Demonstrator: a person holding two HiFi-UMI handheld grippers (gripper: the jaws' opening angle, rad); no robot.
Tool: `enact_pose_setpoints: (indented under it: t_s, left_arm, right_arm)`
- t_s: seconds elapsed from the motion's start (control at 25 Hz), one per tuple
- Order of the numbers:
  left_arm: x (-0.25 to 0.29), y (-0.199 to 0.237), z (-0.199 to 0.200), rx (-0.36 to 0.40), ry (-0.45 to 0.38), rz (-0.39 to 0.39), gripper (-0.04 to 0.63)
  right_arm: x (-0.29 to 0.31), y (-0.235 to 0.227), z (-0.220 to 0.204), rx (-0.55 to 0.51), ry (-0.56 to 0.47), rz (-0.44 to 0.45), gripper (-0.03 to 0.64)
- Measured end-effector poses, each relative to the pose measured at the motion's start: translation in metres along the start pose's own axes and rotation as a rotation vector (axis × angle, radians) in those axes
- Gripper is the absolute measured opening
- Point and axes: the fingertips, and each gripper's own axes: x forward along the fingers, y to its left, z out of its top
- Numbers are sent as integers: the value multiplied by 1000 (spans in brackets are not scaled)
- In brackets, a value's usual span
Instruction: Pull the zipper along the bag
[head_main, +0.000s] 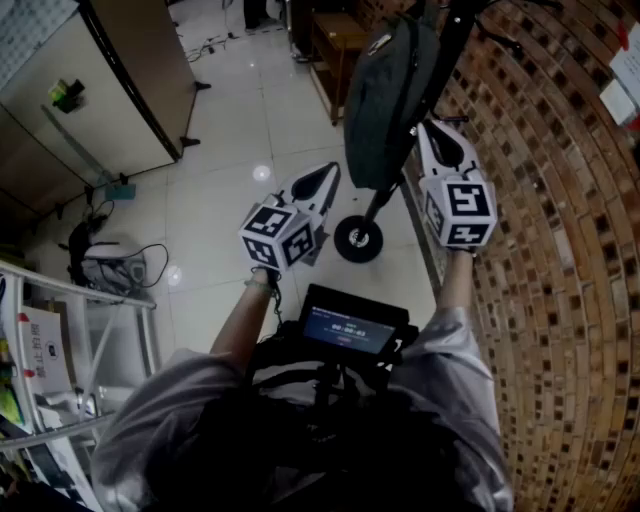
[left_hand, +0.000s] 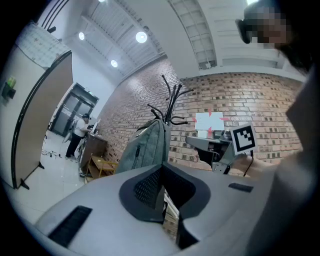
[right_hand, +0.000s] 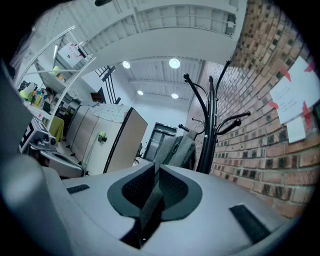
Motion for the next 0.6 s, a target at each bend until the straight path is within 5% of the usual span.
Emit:
enact_pose_setpoints:
  t_s: [0.28,0.6]
  left_arm:
    - [2,0,-3,-8,0,6,8]
    - [26,16,7,-18,-8,-22,8]
  right_arm:
    - [23,-14,32,-219,26,-34,87]
    - [64,-27,32,-622,174,-106,95]
